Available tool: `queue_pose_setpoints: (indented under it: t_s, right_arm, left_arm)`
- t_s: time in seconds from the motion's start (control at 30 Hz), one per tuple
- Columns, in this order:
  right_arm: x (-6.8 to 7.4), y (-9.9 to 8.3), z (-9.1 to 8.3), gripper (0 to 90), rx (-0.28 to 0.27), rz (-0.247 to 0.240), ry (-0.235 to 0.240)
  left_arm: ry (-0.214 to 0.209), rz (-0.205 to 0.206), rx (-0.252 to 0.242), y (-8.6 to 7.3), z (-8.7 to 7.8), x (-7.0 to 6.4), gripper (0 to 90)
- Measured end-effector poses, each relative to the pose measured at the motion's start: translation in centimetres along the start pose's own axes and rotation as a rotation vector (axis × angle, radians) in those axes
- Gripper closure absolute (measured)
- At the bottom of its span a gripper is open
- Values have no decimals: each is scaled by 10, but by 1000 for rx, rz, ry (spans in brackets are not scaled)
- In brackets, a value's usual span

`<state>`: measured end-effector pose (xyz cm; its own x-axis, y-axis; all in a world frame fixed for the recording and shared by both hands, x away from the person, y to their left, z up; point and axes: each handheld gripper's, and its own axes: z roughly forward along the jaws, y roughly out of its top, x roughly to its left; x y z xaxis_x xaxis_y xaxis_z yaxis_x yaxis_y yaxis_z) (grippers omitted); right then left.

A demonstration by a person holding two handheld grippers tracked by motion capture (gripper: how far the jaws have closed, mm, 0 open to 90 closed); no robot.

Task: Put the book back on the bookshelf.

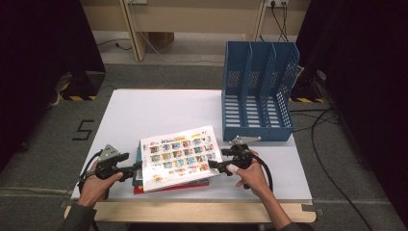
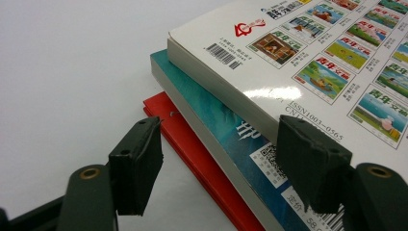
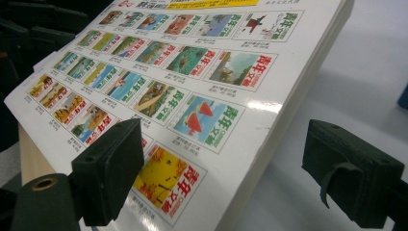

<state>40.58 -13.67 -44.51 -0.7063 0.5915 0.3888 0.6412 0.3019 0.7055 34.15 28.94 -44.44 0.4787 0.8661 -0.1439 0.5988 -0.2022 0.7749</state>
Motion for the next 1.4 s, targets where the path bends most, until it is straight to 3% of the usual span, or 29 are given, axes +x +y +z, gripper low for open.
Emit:
queue_pose_setpoints:
  t_s: [0.17,0.27,0.33,0.57,0.6,0.63,0.67,0.7,0.8,0.87,0.9,1.07,1.13,1.23,1.3,1.4]
  right_arm:
    - [-4,4,8,122,6,18,21]
    - [-6,5,14,89,23,54,43]
    - [-8,4,20,89,25,95,84]
    - [-9,7,22,130,38,89,113]
    - [-9,8,22,143,41,90,112]
    - [-10,8,20,217,20,102,108]
    - [-10,8,20,217,20,102,108]
    - [-9,8,17,267,11,142,93]
    - [-8,12,10,405,-19,98,70]
    - [-4,17,6,461,-22,46,48]
    - [-4,17,6,461,-22,46,48]
    - [-12,29,1,601,-114,108,147]
    - [-14,36,1,621,-94,105,145]
    - [-17,47,1,635,-45,129,143]
    - [-18,54,0,644,-34,141,151]
    - [-13,70,-6,681,-17,97,120]
  left_arm:
    - [-14,-11,-13,-1,3,-1,334]
    - [-20,-27,-20,-3,4,1,305]
    - [-18,-34,-24,-4,4,1,276]
    - [-9,-47,-27,-5,5,3,232]
    - [-9,-48,-27,-5,5,3,232]
    - [-9,-48,-27,-5,5,3,231]
    - [-5,-45,-27,-5,5,2,231]
    - [2,-37,-24,-4,5,1,232]
    - [-3,-30,-18,-3,4,0,253]
    - [-13,-48,-23,-5,5,0,260]
    - [-13,-48,-23,-5,5,0,277]
    - [0,-27,-30,-5,4,-5,338]
    - [-1,-18,-33,-4,5,-8,349]
    - [18,27,-39,-2,5,-14,386]
    - [4,21,-46,-3,6,-15,457]
    - [-1,24,-56,-3,8,-16,466]
